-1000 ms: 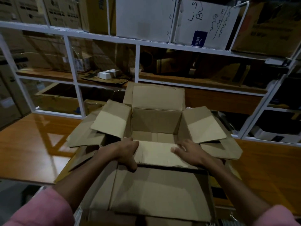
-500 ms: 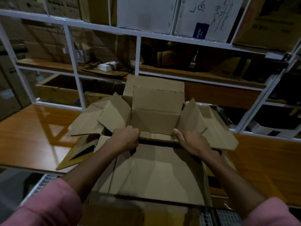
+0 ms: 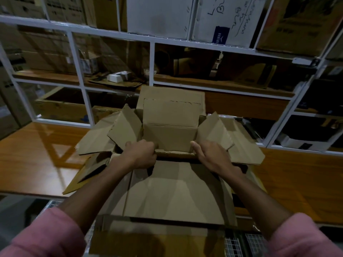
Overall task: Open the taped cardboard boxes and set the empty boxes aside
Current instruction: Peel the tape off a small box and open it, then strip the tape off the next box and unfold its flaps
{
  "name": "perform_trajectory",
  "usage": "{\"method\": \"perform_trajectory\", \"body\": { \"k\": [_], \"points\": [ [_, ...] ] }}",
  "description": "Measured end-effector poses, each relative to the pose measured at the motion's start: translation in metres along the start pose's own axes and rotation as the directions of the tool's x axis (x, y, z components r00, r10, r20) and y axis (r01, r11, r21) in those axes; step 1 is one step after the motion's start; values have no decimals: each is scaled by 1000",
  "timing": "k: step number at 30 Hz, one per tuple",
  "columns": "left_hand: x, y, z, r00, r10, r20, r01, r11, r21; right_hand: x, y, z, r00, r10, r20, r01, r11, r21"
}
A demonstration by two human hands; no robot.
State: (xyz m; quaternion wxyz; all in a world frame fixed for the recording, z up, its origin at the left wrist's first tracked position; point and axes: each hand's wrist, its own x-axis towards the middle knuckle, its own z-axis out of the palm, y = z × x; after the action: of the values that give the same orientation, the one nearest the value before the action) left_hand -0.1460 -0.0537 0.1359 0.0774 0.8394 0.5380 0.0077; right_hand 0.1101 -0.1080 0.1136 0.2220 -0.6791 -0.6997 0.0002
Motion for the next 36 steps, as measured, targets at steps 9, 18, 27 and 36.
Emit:
{"method": "perform_trajectory", "body": {
  "k": [9, 18, 27, 36],
  "points": [
    [-5, 74, 10, 902, 256, -347, -263, 964, 28, -29, -1, -18, 967, -17, -253, -14, 992, -122],
    [4, 228, 53, 770, 448, -455, -516, 856, -29, -111, 88, -63, 894, 207, -397, -260, 962, -85],
    [8, 438, 101, 671, 675, -306, -695, 717, 57, -248, 254, -127, 764, 437, -474, -521, 852, -53],
    [10, 633, 147, 587, 777, -230, -784, 616, 81, -384, 418, -206, 587, 622, -518, -752, 657, -64]
  ]
}}
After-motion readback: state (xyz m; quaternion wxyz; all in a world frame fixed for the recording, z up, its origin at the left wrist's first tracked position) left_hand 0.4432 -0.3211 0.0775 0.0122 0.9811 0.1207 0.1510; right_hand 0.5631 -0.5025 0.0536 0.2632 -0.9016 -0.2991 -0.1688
